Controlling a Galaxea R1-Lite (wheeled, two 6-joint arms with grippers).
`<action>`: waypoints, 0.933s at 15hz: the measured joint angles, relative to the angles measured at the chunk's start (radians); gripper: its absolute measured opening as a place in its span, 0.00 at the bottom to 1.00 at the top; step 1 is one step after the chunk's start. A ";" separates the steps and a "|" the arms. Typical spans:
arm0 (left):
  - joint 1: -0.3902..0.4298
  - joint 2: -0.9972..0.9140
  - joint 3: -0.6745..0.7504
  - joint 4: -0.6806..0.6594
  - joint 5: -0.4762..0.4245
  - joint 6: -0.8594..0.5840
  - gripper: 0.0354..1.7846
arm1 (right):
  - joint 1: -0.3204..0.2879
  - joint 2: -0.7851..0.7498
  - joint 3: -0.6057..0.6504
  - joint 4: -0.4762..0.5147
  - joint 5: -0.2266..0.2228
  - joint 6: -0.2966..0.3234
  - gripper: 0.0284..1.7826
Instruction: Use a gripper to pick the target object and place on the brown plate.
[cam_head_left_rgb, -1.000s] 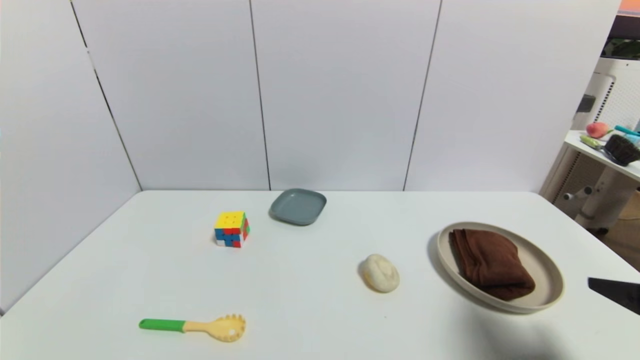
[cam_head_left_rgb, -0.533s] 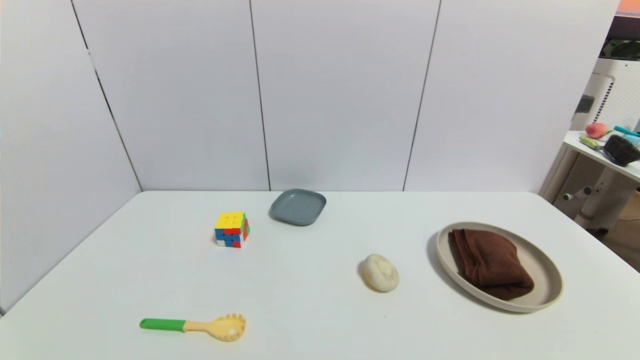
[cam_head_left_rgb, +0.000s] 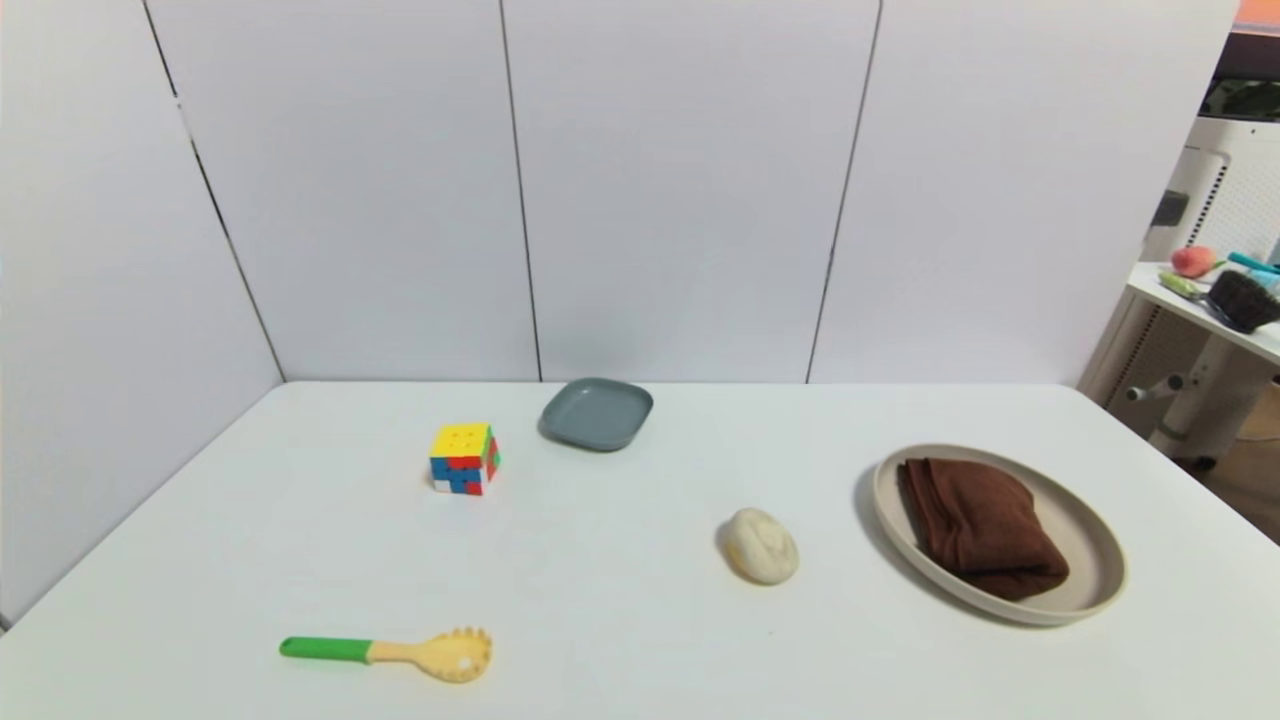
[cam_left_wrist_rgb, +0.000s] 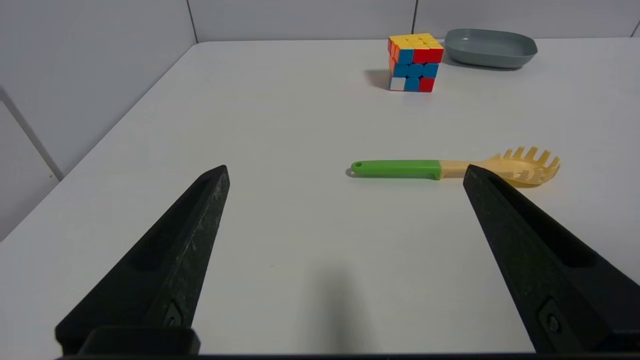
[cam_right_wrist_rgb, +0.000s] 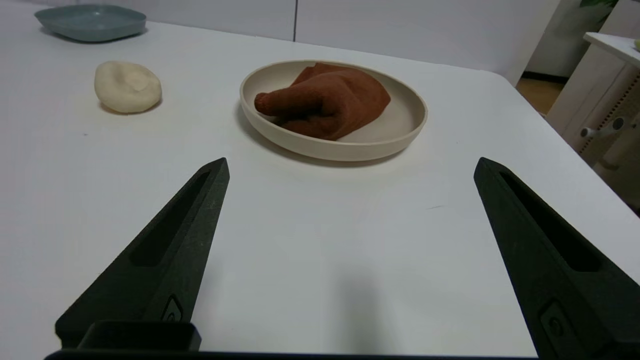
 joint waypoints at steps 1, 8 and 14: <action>0.000 0.000 0.000 0.000 0.000 0.000 0.94 | 0.000 -0.004 0.001 -0.001 -0.010 0.038 0.95; 0.000 0.000 0.000 0.000 0.000 0.000 0.94 | 0.000 -0.010 0.001 -0.001 -0.025 0.075 0.95; 0.000 0.000 0.000 0.000 0.000 0.000 0.94 | 0.000 -0.010 0.002 -0.001 -0.023 0.067 0.95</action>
